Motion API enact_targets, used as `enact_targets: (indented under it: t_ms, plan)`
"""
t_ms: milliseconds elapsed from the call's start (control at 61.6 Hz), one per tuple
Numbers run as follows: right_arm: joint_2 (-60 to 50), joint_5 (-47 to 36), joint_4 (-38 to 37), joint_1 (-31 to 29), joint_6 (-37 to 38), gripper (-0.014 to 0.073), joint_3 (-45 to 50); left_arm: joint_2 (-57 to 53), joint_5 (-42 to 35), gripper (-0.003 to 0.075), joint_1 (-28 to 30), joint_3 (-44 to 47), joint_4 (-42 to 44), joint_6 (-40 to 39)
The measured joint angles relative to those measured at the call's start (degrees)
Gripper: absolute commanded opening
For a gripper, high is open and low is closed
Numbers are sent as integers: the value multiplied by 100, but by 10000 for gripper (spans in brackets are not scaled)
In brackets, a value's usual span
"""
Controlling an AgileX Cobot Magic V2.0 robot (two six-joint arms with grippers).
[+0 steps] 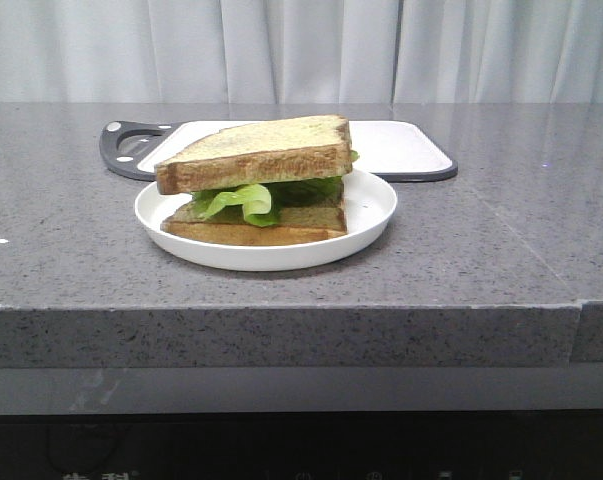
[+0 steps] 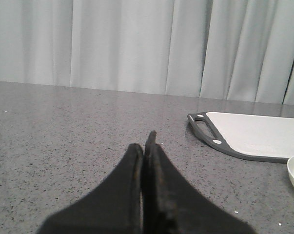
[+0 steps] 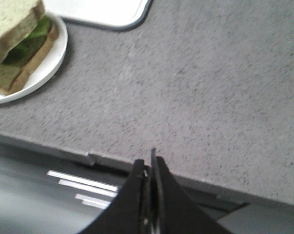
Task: Left arm grabs bread, right arm adds lettuce
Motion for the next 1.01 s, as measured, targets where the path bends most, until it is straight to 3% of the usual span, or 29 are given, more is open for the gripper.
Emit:
enact_targets:
  t_ms: [260,535,746,1006]
  plan:
    - [-1486,-2172,214,-662,-93,-117,2047,0,0,-20,0,0,0,0]
    - [-2588,-3699,366,-929,-113,-117,3495,0,0,-20,0,0,0,0]
    - [-2862,-4275,377,-1073,-113,-117,4043,0,0,-20,0,0,0,0]
    - [-2873,-4289,390,-1120,-113,-117,4061,0,-10,-20,0,0,0,0]
